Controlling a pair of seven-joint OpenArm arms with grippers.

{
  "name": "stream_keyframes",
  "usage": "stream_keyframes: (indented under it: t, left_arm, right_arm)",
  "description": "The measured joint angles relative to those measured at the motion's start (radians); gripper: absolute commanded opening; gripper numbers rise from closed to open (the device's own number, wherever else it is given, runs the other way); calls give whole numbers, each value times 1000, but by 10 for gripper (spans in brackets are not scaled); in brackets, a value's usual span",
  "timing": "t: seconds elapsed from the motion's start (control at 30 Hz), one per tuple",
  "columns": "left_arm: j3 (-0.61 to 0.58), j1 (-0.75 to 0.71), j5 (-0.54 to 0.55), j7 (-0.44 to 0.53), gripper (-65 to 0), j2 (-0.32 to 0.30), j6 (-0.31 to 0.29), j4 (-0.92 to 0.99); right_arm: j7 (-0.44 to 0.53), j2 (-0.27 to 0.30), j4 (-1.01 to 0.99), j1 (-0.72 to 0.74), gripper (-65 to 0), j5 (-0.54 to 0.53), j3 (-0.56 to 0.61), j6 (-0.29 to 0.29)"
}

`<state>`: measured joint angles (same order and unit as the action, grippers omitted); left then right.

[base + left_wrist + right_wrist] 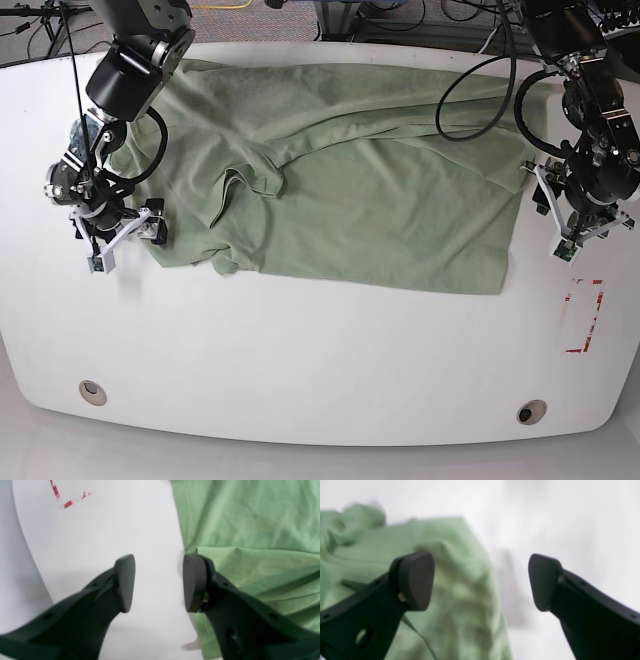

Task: Fold the T-shirt properly
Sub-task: 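Move both grippers to the polo's hem-side corners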

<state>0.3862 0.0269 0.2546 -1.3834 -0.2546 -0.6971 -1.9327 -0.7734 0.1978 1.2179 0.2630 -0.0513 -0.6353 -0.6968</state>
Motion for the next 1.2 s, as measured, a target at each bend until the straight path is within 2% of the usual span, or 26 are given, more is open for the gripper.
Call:
stream_keyframes:
  t: [0.2,0.27,0.4,0.5,0.57,0.63,0.77,0.83,0.93,1.13,1.2]
  left_arm:
    - [13,1,8,2,-362,2,0,0]
    - [24,2,5,2,-362,2,0,0]
    - [30,32,-8,-13,-360,2,0,1]
    - [30,76,-7,-1,-358,2,0,5]
    - [26,101,-19,13,-357,2,0,16]
    - [24,129,-29,12,-357,5,0,40]
    - [24,199,-39,5,-357,7,0,154]
    - [25,242,-44,0,-356,6,0,212]
    - [27,299,-45,48,-328,4,63,307]
    - [25,356,-35,184,-122,5,183,536]
    - [26,364,-42,201,-106,5,208,608]
  right_arm:
    - [13,-11,-13,3,-97,3,-4,1]
    - [15,-29,-13,6,-135,4,-5,1]
    - [13,-66,-13,5,-241,6,2,1]
    - [13,-88,-14,5,-349,3,1,1]
    - [14,-93,-14,6,-409,3,1,1]
    - [14,-95,-14,5,-496,3,0,1]
    - [12,-95,-14,5,-636,11,-3,1]
    - [11,-95,-14,5,-650,11,-3,1]
    - [13,-95,-14,5,-642,10,-1,1]
    - [12,-92,-13,5,-642,11,-2,1]
    - [11,-92,-13,5,-642,11,-2,1]
